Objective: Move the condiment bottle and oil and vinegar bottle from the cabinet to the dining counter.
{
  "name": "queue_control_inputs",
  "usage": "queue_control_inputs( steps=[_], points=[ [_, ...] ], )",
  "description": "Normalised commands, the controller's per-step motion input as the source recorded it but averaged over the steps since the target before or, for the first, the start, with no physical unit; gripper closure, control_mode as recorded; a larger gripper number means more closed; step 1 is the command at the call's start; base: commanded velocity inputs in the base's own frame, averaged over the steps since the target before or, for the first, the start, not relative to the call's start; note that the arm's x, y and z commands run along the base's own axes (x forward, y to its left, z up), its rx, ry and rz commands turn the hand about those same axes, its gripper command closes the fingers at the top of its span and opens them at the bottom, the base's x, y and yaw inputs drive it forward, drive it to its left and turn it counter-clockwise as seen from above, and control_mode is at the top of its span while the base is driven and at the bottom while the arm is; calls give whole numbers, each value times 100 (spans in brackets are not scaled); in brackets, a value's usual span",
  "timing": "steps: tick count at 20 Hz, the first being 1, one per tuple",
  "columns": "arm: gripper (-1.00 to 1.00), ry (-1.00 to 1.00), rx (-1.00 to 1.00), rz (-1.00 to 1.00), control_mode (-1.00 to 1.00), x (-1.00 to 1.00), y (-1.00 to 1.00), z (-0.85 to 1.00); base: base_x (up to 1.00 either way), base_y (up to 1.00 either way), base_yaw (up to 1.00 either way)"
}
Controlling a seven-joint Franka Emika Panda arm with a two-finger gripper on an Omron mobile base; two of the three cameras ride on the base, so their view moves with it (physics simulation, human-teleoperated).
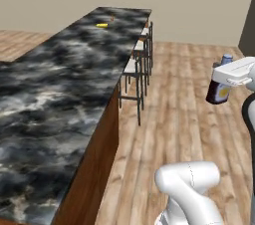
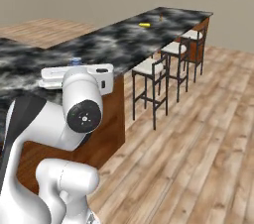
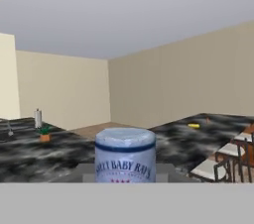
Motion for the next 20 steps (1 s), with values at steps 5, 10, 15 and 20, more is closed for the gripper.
queue_control_inputs(
  steps=[5, 10, 15, 20],
  points=[
    [100, 0, 0, 0, 100, 0, 0, 0, 65, -67, 24],
    [100, 0, 0, 0, 100, 0, 0, 0, 65, -63, 26],
    [100, 0, 0, 0, 100, 0, 0, 0, 66, -65, 25],
    [100, 0, 0, 0, 100, 0, 0, 0, 66, -65, 25]
  ],
)
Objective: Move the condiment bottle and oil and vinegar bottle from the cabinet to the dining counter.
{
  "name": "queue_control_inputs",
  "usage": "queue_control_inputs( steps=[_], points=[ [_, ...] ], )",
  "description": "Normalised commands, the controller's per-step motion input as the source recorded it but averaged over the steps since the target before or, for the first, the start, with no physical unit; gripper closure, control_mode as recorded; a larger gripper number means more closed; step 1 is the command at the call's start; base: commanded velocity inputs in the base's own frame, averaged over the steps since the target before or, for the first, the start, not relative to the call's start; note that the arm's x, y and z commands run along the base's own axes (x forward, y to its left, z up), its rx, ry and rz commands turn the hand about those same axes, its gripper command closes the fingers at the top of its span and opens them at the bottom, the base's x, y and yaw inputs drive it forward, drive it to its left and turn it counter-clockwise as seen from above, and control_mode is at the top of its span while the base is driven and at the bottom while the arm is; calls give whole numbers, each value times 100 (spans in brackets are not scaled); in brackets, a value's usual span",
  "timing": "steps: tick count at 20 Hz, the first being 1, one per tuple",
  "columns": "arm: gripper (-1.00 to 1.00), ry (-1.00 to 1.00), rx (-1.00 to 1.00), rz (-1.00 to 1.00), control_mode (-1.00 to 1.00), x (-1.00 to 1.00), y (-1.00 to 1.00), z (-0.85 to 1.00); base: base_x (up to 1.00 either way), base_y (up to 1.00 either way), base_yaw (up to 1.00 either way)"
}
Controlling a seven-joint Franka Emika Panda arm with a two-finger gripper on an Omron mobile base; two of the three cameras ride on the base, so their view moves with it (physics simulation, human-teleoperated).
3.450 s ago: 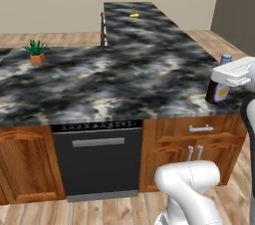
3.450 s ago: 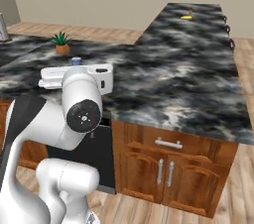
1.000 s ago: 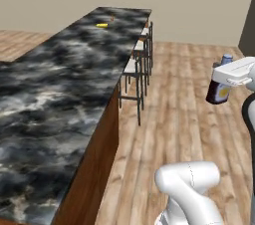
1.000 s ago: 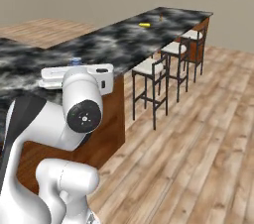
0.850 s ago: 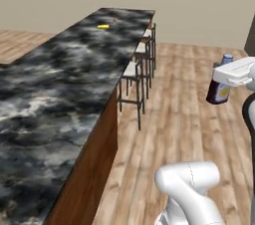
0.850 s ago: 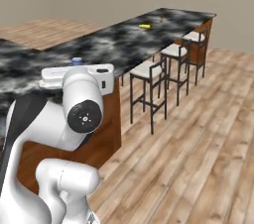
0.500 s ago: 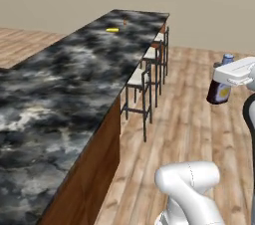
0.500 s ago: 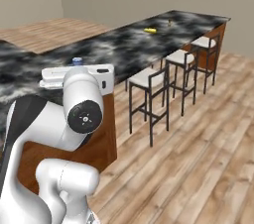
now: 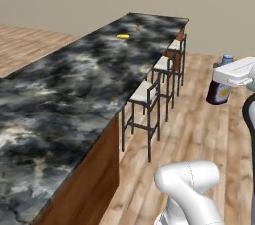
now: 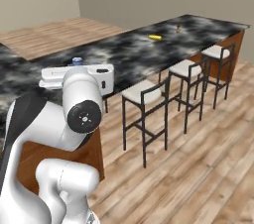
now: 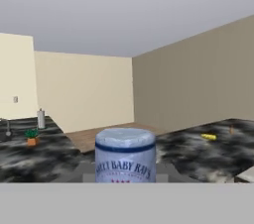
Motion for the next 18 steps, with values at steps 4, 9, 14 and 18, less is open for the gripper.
queue_control_inputs(
  steps=[4, 9, 14, 18],
  points=[
    [100, 0, 0, 0, 100, 0, 0, 0, 65, -65, 25],
    [100, 0, 0, 0, 100, 0, 0, 0, 63, -64, 26],
    [100, 0, 0, 0, 100, 0, 0, 0, 55, -66, 26],
    [100, 0, 0, 0, 100, 0, 0, 0, 51, -61, 29]
  ],
)
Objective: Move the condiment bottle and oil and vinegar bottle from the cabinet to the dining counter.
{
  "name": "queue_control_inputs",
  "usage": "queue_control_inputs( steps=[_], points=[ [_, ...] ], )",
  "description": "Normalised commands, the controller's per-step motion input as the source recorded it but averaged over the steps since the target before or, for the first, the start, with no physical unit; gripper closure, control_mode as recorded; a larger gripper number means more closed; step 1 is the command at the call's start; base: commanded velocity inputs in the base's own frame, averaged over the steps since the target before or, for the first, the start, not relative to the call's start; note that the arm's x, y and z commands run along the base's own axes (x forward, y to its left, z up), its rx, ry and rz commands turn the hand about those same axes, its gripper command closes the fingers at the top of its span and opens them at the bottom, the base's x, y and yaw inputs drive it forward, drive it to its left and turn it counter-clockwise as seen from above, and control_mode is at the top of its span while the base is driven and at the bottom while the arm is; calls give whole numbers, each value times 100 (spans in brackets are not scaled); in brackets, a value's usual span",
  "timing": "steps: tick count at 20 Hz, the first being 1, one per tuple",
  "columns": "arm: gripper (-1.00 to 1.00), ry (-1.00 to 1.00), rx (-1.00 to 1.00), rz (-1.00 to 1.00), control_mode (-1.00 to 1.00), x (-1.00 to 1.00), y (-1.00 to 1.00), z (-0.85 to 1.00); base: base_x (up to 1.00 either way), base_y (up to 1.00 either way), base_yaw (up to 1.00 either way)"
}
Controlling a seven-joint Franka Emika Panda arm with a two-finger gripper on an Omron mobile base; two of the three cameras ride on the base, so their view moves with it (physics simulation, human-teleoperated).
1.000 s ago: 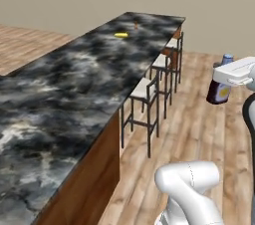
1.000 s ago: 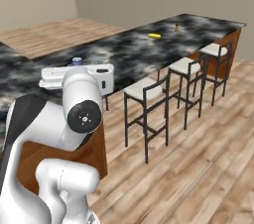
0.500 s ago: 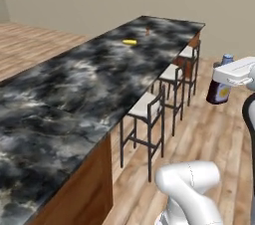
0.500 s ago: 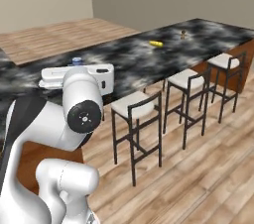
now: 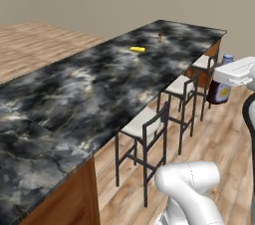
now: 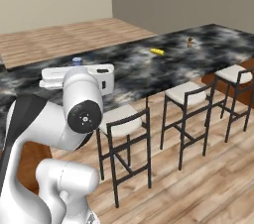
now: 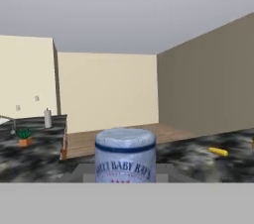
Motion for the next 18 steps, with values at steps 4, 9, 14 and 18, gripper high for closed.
queue_control_inputs(
  steps=[4, 9, 14, 18],
  points=[
    [100, 0, 0, 0, 100, 0, 0, 0, 52, -47, 35],
    [100, 0, 0, 0, 100, 0, 0, 0, 51, -28, 43],
    [100, 0, 0, 0, 100, 0, 0, 0, 53, -24, 46],
    [100, 0, 0, 0, 100, 0, 0, 0, 56, -30, 44]
  ],
)
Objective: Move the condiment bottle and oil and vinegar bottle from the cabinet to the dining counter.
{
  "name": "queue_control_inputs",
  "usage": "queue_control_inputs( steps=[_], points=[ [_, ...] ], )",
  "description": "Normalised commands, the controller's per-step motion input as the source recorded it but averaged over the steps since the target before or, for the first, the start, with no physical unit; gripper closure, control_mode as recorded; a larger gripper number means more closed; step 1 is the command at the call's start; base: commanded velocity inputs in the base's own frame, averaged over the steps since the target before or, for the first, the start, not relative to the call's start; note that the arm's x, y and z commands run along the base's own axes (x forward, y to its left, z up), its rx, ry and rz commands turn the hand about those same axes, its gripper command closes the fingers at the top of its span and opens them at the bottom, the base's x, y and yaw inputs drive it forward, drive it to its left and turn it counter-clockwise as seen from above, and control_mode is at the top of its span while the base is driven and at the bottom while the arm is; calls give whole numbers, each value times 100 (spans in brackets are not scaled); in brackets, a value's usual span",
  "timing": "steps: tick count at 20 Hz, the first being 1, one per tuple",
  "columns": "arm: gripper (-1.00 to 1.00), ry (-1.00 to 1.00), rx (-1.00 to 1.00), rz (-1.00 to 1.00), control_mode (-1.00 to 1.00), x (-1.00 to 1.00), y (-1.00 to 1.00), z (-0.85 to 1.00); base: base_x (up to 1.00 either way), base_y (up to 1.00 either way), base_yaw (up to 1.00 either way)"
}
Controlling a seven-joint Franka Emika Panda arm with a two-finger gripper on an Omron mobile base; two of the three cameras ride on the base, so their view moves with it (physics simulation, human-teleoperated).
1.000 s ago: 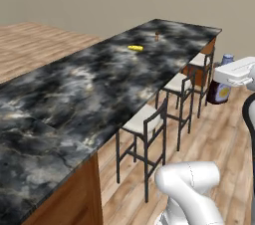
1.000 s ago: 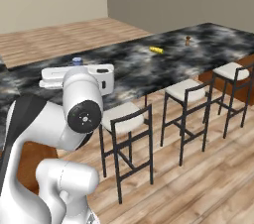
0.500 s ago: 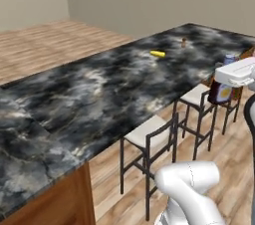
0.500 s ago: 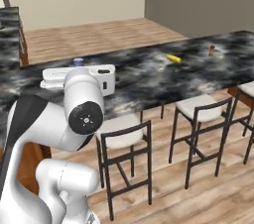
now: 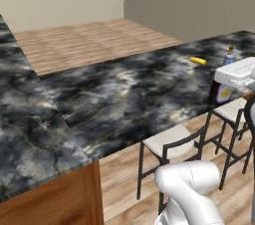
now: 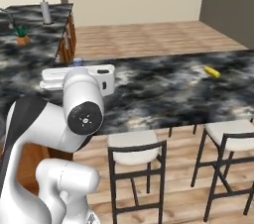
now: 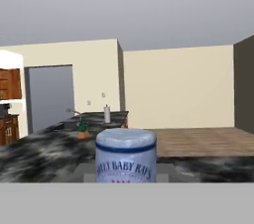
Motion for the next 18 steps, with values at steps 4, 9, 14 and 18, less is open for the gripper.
queue_control_inputs(
  steps=[4, 9, 14, 18],
  points=[
    [100, 0, 0, 0, 100, 0, 0, 0, 62, -37, 41],
    [100, 0, 0, 0, 100, 0, 0, 0, 72, -32, 41],
    [100, 3, 4, 16, -100, 21, -18, -20, 43, -19, 24],
    [100, 0, 10, 30, -100, 61, -45, -36, 0, 0, 0]
  ],
)
